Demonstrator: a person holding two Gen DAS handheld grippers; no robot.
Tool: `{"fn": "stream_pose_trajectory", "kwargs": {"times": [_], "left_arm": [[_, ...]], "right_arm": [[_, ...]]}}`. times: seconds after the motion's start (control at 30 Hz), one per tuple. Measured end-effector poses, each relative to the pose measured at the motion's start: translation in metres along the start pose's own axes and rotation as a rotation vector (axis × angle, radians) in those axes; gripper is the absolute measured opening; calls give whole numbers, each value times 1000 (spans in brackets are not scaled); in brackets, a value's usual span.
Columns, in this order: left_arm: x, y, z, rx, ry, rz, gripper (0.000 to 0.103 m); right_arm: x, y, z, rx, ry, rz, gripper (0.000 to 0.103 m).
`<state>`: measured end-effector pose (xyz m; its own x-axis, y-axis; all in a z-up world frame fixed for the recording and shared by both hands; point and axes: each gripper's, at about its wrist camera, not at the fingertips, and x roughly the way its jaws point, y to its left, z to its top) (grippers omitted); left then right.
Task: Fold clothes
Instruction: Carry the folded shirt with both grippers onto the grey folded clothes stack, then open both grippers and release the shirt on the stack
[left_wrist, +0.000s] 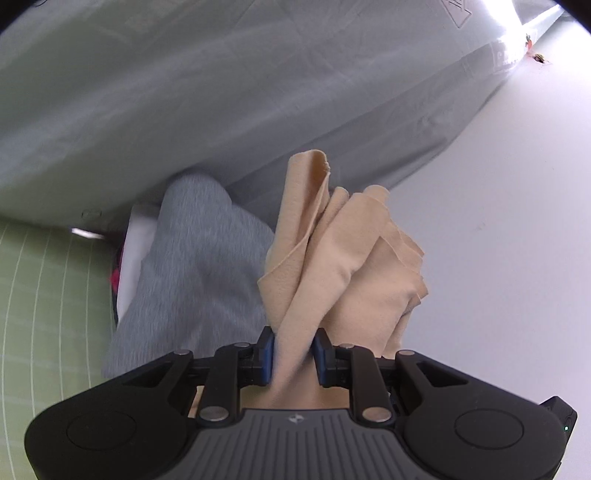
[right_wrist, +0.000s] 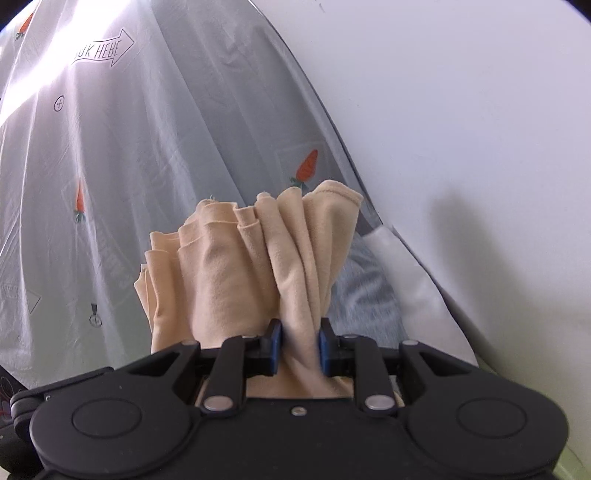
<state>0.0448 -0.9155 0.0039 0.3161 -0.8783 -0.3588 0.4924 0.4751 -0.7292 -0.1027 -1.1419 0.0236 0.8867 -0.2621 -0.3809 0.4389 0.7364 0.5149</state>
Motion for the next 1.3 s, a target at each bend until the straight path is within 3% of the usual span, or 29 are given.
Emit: {"fn": "stream_pose_trajectory", "kwargs": {"times": [0.1, 0.17, 0.23, 0.27, 0.37, 0.4, 0.43, 0.5, 0.6, 0.63, 0.77, 0.9, 1.03, 1.3], "left_arm": [[29, 30, 21, -30, 6, 92, 28], [49, 50, 35, -49, 10, 153, 30], [64, 70, 46, -78, 11, 198, 50], [64, 78, 47, -98, 11, 197, 54], [63, 88, 46, -105, 9, 191, 64], [62, 88, 45, -101, 8, 196, 67], [59, 86, 44, -91, 6, 200, 67], [52, 78, 41, -57, 0, 216, 68], [30, 58, 32, 35, -25, 272, 81], [19, 53, 27, 64, -34, 281, 86], [-23, 39, 5, 137, -48, 300, 89], [-60, 28, -21, 231, -37, 264, 103], [-96, 15, -50, 344, -23, 317, 103], [-149, 7, -112, 398, 48, 378, 103]], "right_arm": [[65, 1, 13, -20, -5, -26, 24], [110, -4, 11, -42, 40, -83, 24], [145, -11, 8, -46, 80, -119, 27], [154, -15, 6, -35, 86, -112, 27], [155, -17, 8, -75, 83, -118, 42], [151, -18, 8, -87, 84, -136, 56], [147, -20, 9, -95, 85, -155, 63], [132, -27, 10, -98, 92, -171, 64], [100, -24, 4, -153, 95, -210, 79], [88, -20, 1, -175, 91, -216, 81], [37, -4, -20, -223, 87, -216, 83], [-12, 9, -46, -251, 95, -206, 86], [-58, 7, -74, -233, 108, -215, 101], [-137, -2, -128, -216, 139, -249, 103]]}}
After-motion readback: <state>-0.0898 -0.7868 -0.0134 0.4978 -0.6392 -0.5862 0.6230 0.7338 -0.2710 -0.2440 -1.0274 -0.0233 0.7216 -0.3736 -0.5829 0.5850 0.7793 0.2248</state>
